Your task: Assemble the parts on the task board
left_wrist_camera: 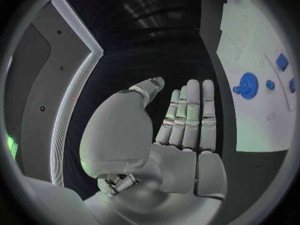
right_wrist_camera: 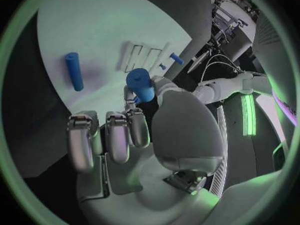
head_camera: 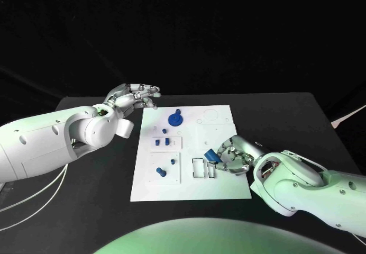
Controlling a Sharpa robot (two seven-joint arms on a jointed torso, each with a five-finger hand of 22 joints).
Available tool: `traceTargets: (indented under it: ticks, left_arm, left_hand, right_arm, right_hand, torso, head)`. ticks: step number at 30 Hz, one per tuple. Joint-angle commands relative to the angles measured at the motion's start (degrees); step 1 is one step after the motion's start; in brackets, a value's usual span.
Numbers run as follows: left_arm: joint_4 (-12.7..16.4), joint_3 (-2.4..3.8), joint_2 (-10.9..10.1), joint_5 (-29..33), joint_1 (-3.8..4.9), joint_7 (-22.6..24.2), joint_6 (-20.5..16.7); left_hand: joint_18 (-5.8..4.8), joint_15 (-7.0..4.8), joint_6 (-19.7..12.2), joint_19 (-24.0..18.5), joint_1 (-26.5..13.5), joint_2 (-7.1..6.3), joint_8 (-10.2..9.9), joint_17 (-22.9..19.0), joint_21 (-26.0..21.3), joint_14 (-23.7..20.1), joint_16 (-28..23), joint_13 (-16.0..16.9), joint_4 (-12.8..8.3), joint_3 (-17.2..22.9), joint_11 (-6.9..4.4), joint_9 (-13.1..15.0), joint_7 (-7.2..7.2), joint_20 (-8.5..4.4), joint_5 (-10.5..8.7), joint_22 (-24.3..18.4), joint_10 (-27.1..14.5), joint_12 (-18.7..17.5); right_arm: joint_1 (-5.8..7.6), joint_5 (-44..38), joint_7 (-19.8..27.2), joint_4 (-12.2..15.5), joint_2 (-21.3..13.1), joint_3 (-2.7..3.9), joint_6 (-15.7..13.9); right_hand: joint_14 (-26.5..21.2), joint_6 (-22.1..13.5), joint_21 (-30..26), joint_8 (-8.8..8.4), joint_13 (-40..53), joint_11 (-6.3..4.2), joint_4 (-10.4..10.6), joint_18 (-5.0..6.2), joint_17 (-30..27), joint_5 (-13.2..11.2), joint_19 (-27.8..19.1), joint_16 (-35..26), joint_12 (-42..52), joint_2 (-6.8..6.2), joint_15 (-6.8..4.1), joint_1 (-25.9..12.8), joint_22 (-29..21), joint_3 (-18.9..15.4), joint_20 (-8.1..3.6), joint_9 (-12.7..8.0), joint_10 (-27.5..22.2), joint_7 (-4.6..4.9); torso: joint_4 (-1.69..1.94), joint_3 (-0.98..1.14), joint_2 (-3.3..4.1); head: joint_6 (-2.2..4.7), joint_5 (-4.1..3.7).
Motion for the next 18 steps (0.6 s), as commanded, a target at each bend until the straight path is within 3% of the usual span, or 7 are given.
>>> traceTargets:
  ticks: [1, 11, 18]
  left_arm:
    - [0.0, 0.05, 0.2, -0.1, -0.02, 0.3, 0.9]
    - [0.0, 0.05, 0.4, -0.1, -0.02, 0.3, 1.0]
    - [0.0, 0.05, 0.4, -0.1, -0.02, 0.2, 0.9]
  left_hand:
    - [0.55, 0.02, -0.4, 0.2, -0.2, 0.29, 0.4, -0.1, -0.3, -0.3, -0.4, -0.1, -0.1, -0.2, 0.09, -0.1, -0.07, 0.29, -0.26, -0.1, -0.4, 0.3]
    - [0.55, 0.02, -0.5, 0.2, -0.2, 0.28, 0.4, -0.1, -0.3, -0.3, -0.4, -0.1, -0.1, -0.2, 0.09, -0.1, -0.06, 0.30, -0.26, -0.1, -0.4, 0.3]
    - [0.55, 0.02, -0.5, 0.2, -0.2, 0.27, 0.4, -0.1, -0.4, -0.3, -0.3, -0.1, -0.1, -0.3, 0.09, -0.1, -0.05, 0.30, -0.26, -0.1, -0.5, 0.3]
  right_arm:
    - [0.06, 2.7, 0.8, 0.0, 0.7, 0.00, 1.0]
    - [0.14, 4.2, -0.3, -1.7, 3.7, -0.01, 7.2]
    - [0.12, 3.7, -1.1, -3.1, 5.2, -0.02, 7.8]
  right_hand:
    - [5.6, 2.7, 0.2, 0.28, 6.2, -0.12, -0.2, -0.81, 12.9, -0.3, 6.0, 0.1, -0.4, -0.35, -0.23, -0.1, 15.1, 0.9, -0.25, 0.4, 0.5, -2.18]
    - [5.5, 3.1, 0.2, -0.18, 6.3, 0.20, -0.1, -0.81, 12.7, -4.0, 6.0, 0.1, -0.6, -0.97, 0.07, -6.7, 15.1, 0.5, 0.02, 0.6, 0.6, -1.87]
    - [5.6, 3.5, 0.2, -0.15, 6.7, 0.15, 0.0, -0.81, 12.7, -5.5, 6.0, 0.1, -0.4, -0.56, 0.04, -8.8, 15.1, -0.5, 0.04, 0.7, 0.8, -1.96]
  torso:
    - [-0.06, -0.03, 0.02]
    - [0.08, -0.06, 0.02]
    - [-0.01, 0.00, 0.10]
  head:
    - [0.01, 0.20]
    - [0.01, 0.34]
    - [0.01, 1.04]
